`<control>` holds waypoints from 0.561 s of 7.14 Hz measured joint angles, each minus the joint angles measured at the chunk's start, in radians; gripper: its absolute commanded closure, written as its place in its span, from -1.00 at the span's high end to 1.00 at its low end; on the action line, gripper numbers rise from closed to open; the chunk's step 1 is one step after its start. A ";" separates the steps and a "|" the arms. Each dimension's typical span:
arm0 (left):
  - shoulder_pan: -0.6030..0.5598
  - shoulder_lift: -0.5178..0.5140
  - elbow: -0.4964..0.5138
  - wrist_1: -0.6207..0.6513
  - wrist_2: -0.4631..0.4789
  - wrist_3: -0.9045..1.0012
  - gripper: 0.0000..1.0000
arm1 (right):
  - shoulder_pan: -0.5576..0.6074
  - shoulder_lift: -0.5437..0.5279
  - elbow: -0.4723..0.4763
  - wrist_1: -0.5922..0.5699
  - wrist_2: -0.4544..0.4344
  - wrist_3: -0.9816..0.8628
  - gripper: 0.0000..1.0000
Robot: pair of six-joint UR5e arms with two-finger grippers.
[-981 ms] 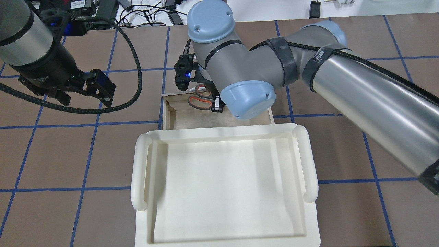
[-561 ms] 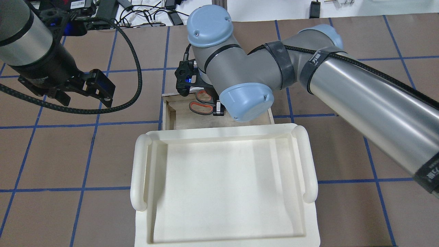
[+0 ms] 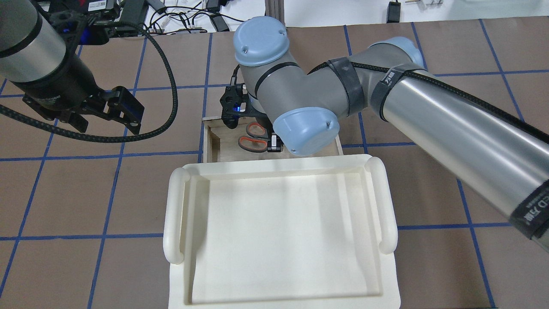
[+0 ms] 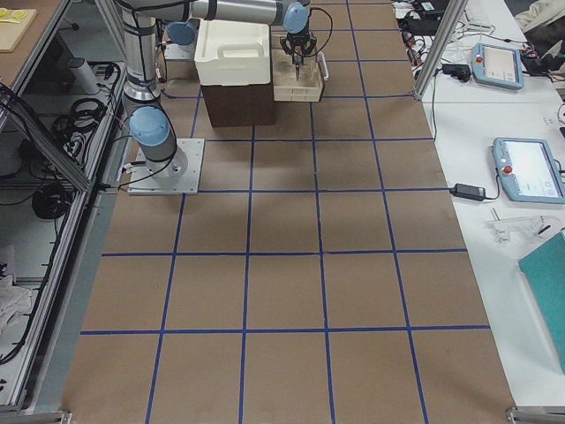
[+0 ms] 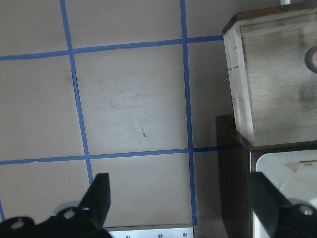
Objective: Put scissors in drawer and close it
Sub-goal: 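Lower the scissors into the drawer and open the right gripper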
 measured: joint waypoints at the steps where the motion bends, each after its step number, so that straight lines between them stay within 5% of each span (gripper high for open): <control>1: 0.000 0.000 0.000 0.000 0.000 0.000 1.00 | 0.003 -0.001 0.007 0.006 0.001 0.005 0.03; 2: 0.000 0.000 0.000 -0.001 0.000 -0.001 1.00 | 0.005 -0.002 0.017 0.005 0.003 0.007 0.99; 4: 0.000 0.000 0.000 -0.004 0.000 -0.003 1.00 | 0.006 -0.003 0.018 -0.005 0.009 0.007 1.00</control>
